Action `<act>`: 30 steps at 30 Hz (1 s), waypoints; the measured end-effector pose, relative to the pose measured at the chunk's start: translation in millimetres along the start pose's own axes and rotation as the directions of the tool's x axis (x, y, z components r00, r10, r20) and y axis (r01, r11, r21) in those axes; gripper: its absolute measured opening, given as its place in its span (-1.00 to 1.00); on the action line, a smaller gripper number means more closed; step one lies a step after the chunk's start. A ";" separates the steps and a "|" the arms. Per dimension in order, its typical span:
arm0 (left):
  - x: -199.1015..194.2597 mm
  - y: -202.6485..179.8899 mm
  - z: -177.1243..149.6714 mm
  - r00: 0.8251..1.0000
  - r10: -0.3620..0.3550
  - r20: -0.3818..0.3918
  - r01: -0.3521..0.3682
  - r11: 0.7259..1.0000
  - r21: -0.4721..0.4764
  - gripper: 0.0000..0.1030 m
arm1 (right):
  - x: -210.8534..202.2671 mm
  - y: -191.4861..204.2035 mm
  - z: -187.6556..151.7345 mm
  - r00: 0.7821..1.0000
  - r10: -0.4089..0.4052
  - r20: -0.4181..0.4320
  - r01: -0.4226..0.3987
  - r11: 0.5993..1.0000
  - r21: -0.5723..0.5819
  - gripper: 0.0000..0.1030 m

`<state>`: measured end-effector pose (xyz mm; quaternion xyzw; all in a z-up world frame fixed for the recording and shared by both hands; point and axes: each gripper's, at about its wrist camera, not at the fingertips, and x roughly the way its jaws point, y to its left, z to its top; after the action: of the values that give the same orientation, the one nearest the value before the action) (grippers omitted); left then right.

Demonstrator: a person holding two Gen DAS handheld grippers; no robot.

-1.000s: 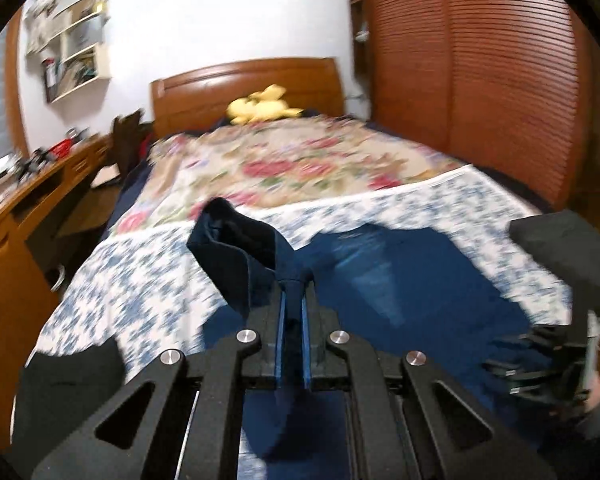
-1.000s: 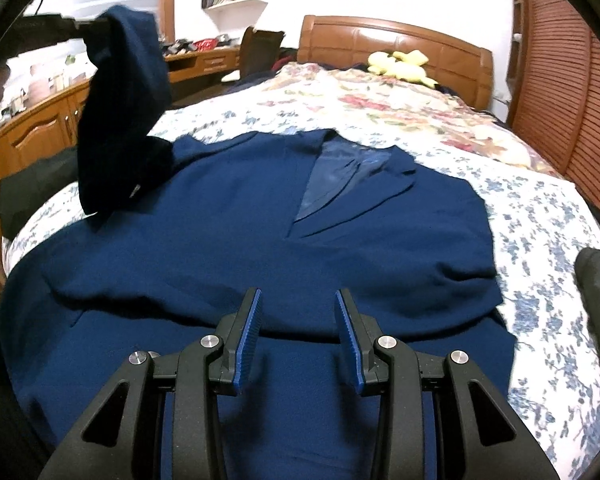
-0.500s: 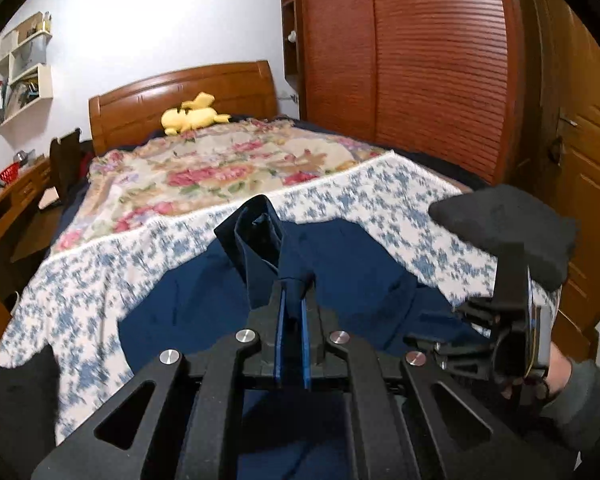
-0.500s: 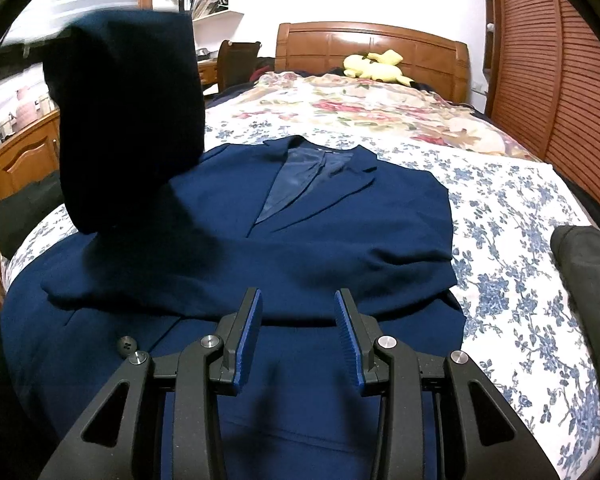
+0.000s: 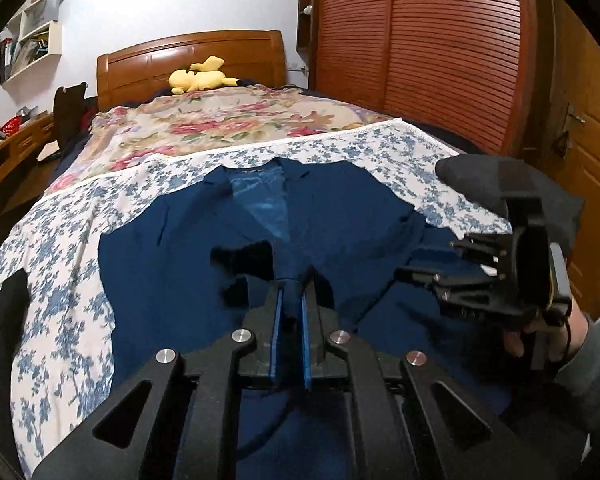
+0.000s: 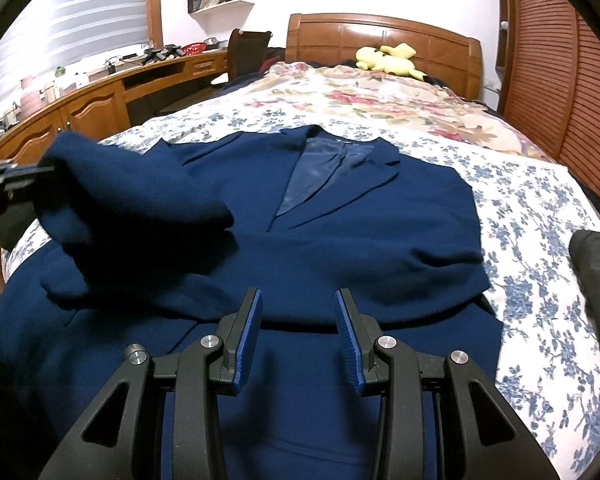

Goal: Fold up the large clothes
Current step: 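Fold the held sleeve across the jacket front with the left gripper, then lay the sleeve on the jacket front and open the left gripper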

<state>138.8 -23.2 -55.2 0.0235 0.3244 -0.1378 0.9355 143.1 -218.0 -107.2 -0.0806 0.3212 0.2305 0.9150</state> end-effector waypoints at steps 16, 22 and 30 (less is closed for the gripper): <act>-35.1 35.2 -30.4 0.992 0.056 0.111 -0.048 0.996 -0.074 0.54 | 12.2 32.0 -1.4 0.998 0.061 0.012 -0.059 0.994 -0.089 -0.25; -51.9 68.8 -35.7 0.981 0.143 0.129 -0.126 0.983 -0.130 0.54 | 13.3 46.9 1.2 0.991 0.129 0.024 -0.126 0.987 -0.105 -0.25; -60.1 103.6 -46.7 0.969 0.215 0.123 -0.185 0.958 -0.218 0.54 | 17.9 88.8 4.8 0.973 0.226 0.043 -0.212 0.954 -0.211 0.00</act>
<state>93.9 97.2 -59.9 -0.0506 0.2635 -0.0096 0.9633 116.0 -131.7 -114.5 -0.1305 0.2719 0.3651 0.8808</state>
